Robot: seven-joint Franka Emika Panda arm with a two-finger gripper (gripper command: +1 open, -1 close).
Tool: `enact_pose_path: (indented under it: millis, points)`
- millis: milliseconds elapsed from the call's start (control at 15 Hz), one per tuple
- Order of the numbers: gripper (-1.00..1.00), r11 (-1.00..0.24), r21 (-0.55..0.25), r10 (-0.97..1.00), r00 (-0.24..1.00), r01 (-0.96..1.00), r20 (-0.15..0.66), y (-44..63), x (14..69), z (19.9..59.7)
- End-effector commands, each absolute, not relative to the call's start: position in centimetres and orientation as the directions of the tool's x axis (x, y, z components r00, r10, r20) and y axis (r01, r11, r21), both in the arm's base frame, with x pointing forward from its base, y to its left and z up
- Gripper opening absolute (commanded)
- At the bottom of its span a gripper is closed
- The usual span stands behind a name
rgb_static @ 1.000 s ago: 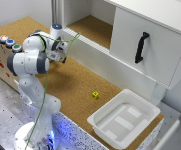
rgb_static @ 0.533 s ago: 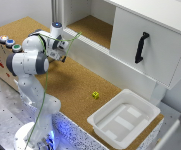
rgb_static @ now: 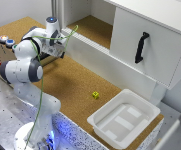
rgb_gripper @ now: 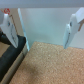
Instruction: Push the drawer
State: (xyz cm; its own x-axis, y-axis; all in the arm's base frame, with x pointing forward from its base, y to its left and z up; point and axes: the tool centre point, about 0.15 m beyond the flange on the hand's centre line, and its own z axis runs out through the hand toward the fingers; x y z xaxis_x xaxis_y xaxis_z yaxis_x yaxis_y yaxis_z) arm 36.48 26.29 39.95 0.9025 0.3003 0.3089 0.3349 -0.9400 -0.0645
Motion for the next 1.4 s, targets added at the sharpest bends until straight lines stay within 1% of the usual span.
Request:
enact_pose_path:
  millis: [0, 200, 267, 400, 533, 667, 800, 1000, 1067, 1333]
  points:
    - [1.00, -0.950, 0.015, 0.305, 0.916, 0.312, 0.260, 26.9, 36.8, 41.1]
    - [1.00, -0.950, 0.015, 0.305, 0.916, 0.312, 0.260, 26.9, 36.8, 41.1]
    - [1.00, -0.949, -0.054, 0.279, 0.905, 0.312, 0.321, 26.2, 36.5, 40.3]
    - [1.00, -0.965, -0.043, 0.226, 0.904, 0.259, 0.362, 25.6, 38.0, 41.2]
    - [1.00, -0.979, 0.003, 0.187, 0.892, 0.204, 0.411, 23.9, 39.6, 43.2]
    - [1.00, -0.986, 0.051, 0.167, 0.892, 0.161, 0.420, 21.3, 40.5, 44.8]
    - [1.00, -0.990, 0.076, 0.142, 0.891, 0.121, 0.432, 18.3, 40.6, 45.7]
    - [1.00, -0.993, 0.083, 0.115, 0.885, 0.087, 0.451, 13.6, 40.0, 46.4]
    - [1.00, -0.995, 0.066, 0.093, 0.887, 0.070, 0.452, 11.9, 39.7, 46.3]
    - [1.00, -0.999, 0.043, 0.046, 0.888, 0.030, 0.458, 5.0, 38.4, 45.7]
